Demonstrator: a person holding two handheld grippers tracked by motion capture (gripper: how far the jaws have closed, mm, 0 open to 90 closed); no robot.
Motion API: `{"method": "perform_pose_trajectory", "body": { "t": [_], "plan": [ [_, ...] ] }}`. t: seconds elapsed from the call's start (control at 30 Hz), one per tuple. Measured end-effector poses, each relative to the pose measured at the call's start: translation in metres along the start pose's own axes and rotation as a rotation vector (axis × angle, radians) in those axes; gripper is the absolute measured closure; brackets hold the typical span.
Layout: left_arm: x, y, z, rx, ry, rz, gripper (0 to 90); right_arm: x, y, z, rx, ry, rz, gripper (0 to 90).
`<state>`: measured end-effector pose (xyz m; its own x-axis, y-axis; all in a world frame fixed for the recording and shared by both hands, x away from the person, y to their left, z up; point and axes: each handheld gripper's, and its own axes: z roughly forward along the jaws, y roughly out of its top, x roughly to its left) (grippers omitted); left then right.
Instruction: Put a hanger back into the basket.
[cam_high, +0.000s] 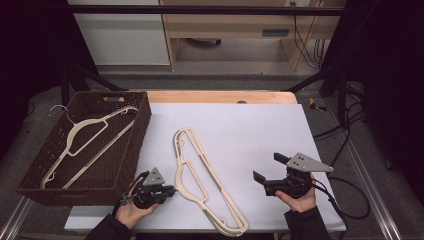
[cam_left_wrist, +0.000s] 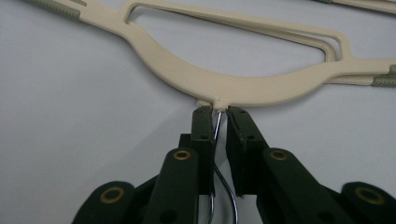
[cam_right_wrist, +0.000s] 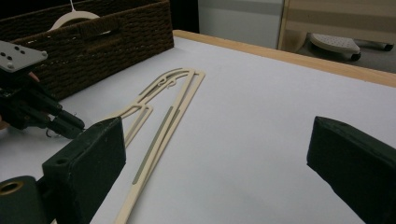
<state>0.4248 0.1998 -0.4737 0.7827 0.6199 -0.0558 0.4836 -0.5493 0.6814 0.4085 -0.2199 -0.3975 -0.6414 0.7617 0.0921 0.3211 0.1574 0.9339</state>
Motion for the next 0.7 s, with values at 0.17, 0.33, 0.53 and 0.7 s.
{"method": "perform_pose_trajectory", "body": {
  "t": [0.17, 0.33, 0.53, 0.7],
  "plan": [
    [0.000, 0.000, 0.001, 0.005, 0.003, -0.032, 84.3, 0.001, 0.000, 0.001, 0.005, 0.007, -0.012, 4.7],
    [-0.002, 0.003, 0.000, 0.024, 0.000, -0.015, 86.4, 0.002, 0.000, 0.003, 0.006, 0.011, -0.007, 4.8],
    [-0.005, 0.004, 0.001, 0.034, -0.017, -0.001, 88.2, 0.005, 0.000, 0.006, 0.012, 0.021, -0.013, 5.0],
    [-0.006, 0.004, 0.000, 0.032, -0.021, -0.009, 88.3, 0.014, 0.002, 0.012, 0.015, 0.048, -0.031, 5.7]
  ]
}}
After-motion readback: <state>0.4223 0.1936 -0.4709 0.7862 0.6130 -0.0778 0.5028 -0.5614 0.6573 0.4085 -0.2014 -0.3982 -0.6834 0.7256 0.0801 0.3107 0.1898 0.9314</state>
